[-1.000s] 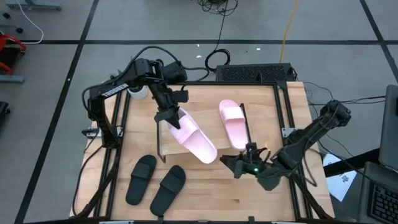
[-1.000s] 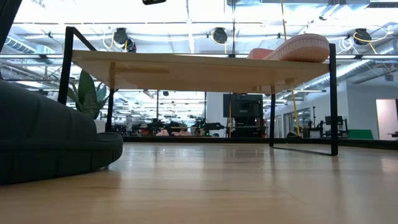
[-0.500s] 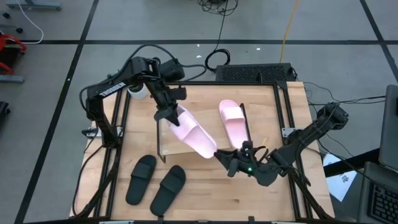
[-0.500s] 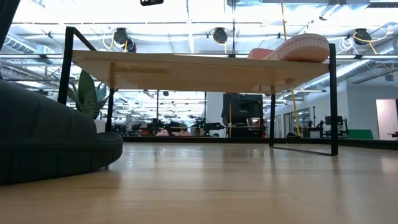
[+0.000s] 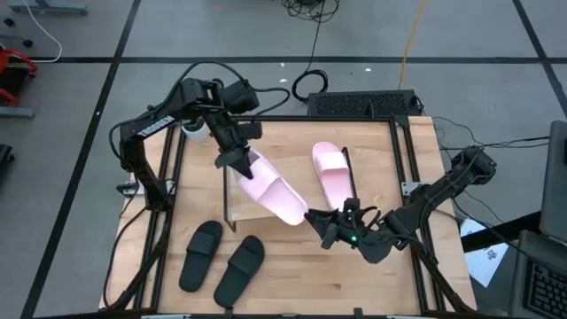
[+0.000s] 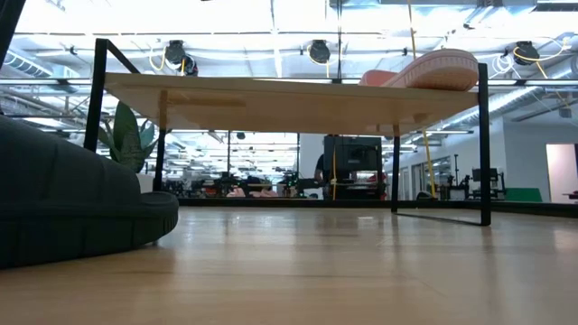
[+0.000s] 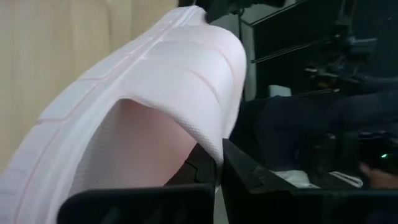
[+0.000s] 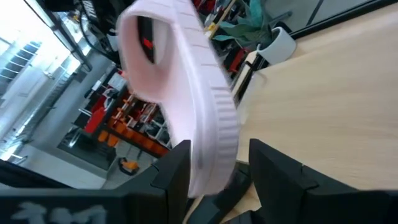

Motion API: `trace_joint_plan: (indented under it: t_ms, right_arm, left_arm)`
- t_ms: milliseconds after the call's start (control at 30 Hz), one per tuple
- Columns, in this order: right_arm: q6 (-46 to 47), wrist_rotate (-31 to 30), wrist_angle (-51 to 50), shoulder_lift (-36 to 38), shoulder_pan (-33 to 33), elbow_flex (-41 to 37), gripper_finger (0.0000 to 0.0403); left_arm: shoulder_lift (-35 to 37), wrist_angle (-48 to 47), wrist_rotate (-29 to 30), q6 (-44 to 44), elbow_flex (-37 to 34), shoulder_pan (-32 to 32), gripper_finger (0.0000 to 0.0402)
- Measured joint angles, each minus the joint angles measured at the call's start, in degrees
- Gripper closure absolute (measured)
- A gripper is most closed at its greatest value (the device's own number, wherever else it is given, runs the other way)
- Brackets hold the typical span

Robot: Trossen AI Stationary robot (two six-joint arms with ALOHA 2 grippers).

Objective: Pick and place slides into the shelf
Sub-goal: Put the pink slipper on the shelf

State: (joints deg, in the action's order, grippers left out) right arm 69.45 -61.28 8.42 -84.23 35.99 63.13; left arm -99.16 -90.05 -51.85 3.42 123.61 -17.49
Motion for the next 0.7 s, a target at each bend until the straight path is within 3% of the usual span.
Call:
trace_joint_plan:
  t_ms: [700]
  right_arm:
    - [-4.2,5.1,0.8,0.0,-2.1,0.0,0.0252]
  left_arm:
    - [1.3,0.1,-0.7,5.6,0.0,4.3,0.0401]
